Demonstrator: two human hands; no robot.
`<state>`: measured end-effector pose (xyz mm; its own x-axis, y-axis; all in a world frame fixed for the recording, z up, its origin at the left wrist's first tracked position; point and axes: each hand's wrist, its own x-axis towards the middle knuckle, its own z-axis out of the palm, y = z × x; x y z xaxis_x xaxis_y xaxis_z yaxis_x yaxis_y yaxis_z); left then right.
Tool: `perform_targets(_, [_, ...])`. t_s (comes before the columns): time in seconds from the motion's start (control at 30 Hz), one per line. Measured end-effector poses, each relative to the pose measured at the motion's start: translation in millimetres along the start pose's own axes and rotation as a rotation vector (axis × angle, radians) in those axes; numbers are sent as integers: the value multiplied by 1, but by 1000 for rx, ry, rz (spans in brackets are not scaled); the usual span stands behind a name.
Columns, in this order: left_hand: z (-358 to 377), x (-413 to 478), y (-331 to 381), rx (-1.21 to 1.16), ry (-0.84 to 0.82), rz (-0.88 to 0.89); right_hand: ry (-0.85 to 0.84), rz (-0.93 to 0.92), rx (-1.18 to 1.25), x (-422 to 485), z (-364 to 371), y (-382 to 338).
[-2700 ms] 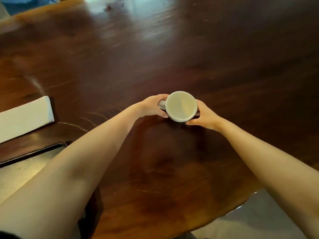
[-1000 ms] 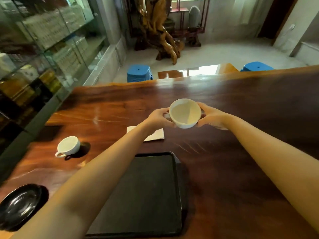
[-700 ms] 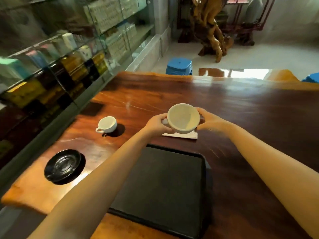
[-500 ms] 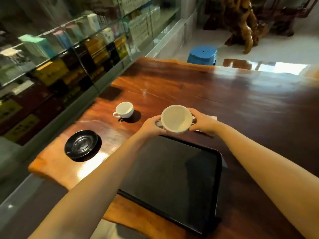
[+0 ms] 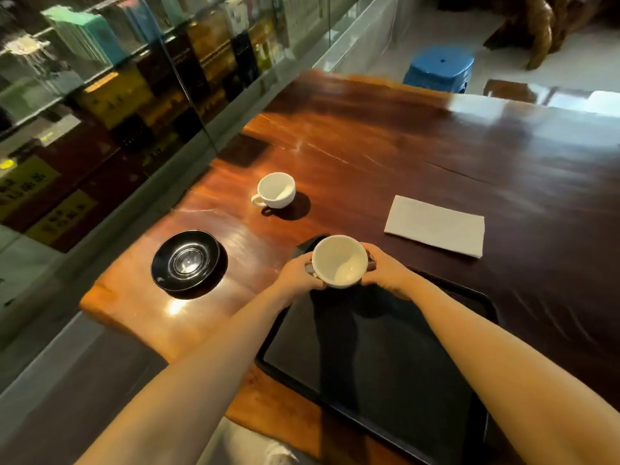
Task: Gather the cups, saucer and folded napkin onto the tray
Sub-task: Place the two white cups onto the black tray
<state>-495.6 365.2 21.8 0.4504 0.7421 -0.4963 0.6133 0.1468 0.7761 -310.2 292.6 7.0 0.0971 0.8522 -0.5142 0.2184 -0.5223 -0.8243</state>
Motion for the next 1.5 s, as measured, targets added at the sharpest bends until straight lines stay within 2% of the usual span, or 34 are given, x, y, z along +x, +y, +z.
perform_targets(0.27, [1,27,-19,75,-51,64,57,74,46,17,12,15])
perform_targets(0.53, [-7,42,-15,333,-186,112,42,115,48,20,8,14])
perform_targets(0.67, [-13,46,-8,475,-211,113,-23,166,-11,20,1,6])
perform_targets(0.77, [-25,50,4,539,-241,121,-96,218,-160,26,-13,-7])
perform_targets(0.97, [-74,67,46,813,-436,81,-92,346,-287,47,-46,-52])
perform_targets(1.2, [-139,99,76,794,-390,-28,-163,395,-376,99,-43,-125])
perform_targets(1.5, [-207,143,37,829,-331,-187,-133,345,-423,186,2,-147])
